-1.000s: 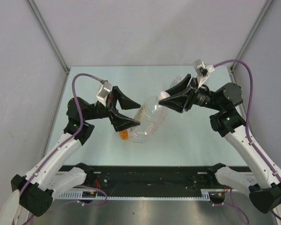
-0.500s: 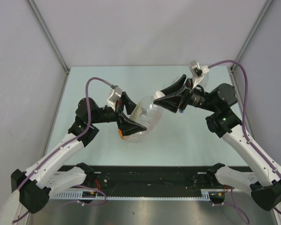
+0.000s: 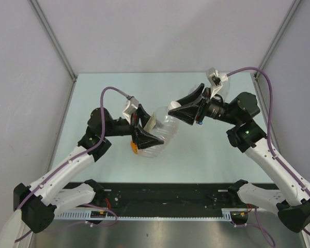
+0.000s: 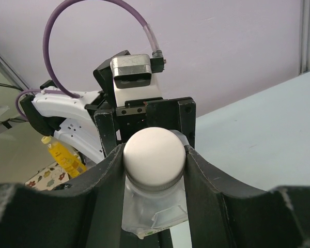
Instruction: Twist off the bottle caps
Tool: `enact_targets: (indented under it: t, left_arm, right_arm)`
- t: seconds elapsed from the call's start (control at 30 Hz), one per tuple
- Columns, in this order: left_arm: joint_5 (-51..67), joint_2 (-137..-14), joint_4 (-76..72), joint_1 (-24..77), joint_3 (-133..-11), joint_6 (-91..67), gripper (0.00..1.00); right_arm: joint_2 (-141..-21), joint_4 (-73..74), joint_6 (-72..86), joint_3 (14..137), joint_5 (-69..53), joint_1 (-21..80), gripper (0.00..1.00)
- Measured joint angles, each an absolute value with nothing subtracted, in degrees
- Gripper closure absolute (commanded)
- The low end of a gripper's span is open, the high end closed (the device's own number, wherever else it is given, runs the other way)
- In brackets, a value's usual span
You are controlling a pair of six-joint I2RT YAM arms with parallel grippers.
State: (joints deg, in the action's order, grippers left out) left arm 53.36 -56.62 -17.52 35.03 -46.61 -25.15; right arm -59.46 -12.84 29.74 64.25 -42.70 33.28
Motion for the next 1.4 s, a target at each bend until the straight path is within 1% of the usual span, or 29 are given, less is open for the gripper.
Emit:
enact_targets:
  t: [0.03, 0.1, 0.13, 0.17, 0.2, 0.3, 0.4, 0.43, 0.5, 0.57, 0.7, 0.77, 0.8, 0.93, 1.07, 1.17, 1.27, 1.4]
  left_arm:
    - [53.34, -56.6, -17.43, 35.05, -46.61, -24.95, 0.56]
    - [53.34, -56.55, -17.21, 35.16, -46.61, -24.77, 0.57]
    - [53.3, -56.49, -17.15, 35.18, -46.61, -24.62, 0.58]
    - [53.23, -56.4, -16.82, 35.2, -46.61, -24.34, 0.59]
    - [53.15, -56.27, -16.51, 35.2, -46.61, -24.14, 0.59]
    - [52.73, -55.81, -15.22, 35.24, -46.61, -23.07, 0.62]
    - [51.88, -55.37, -13.19, 35.24, -46.63, -21.3, 0.71]
    - [51.27, -55.31, -12.47, 35.24, -46.65, -20.6, 0.83]
    - [48.97, -55.27, -9.93, 35.64, -47.03, -18.59, 0.99]
    - [44.62, -55.13, -7.29, 36.77, -47.53, -16.05, 1.0]
    - [29.32, -53.25, -3.4, 42.98, -47.68, -9.54, 1.0]
    - [23.07, -52.21, -3.29, 45.71, -47.37, -7.07, 1.0]
    - [17.82, -51.31, -3.77, 47.7, -46.76, -5.21, 1.0]
    - [2.42, -49.8, -6.28, 52.31, -44.66, 0.56, 1.0]
    - [-10.87, -50.5, -8.99, 56.71, -42.87, 5.89, 1.0]
    - [-18.48, -52.31, -10.22, 59.66, -42.83, 9.28, 1.0]
    - [-23.53, -53.71, -11.09, 61.23, -42.83, 11.42, 1.0]
    - [-26.94, -54.11, -11.79, 62.3, -42.83, 12.91, 1.0]
  right_arm:
    - [-59.35, -12.64, 29.58, 64.25, -42.7, 33.28, 0.58]
    - [-59.16, -12.21, 29.39, 64.25, -42.7, 33.28, 0.36]
    - [-58.98, -11.94, 29.3, 64.25, -42.63, 33.28, 0.2]
    - [-58.76, -11.66, 29.26, 64.25, -42.37, 33.28, 0.14]
    - [-58.52, -11.4, 29.41, 64.25, -42.19, 33.28, 0.01]
    - [-57.36, -11.18, 30.06, 64.23, -40.91, 32.71, 0.0]
    - [-56.4, -10.57, 31.33, 64.84, -38.63, 31.48, 0.0]
    - [-56.31, -10.17, 31.55, 65.32, -37.52, 31.29, 0.0]
    - [-56.14, -7.94, 32.03, 67.07, -33.1, 31.03, 0.0]
    - [-55.72, -6.02, 32.6, 68.25, -28.14, 31.09, 0.0]
    - [-54.11, -1.19, 32.99, 69.14, -16.01, 32.91, 0.0]
    - [-53.6, 1.21, 33.06, 69.14, -10.72, 34.72, 0.01]
    - [-53.52, 2.59, 33.08, 69.14, -7.38, 35.99, 0.0]
    - [-53.71, 6.79, 33.69, 69.14, 0.4, 38.81, 0.0]
    - [-53.78, 8.75, 34.46, 69.14, 4.67, 40.45, 0.02]
    - [-53.78, 8.84, 34.81, 69.14, 6.46, 42.11, 0.04]
    - [-53.98, 8.56, 34.98, 69.14, 7.31, 43.86, 0.05]
    - [-55.61, 8.19, 35.18, 69.14, 7.44, 45.47, 0.09]
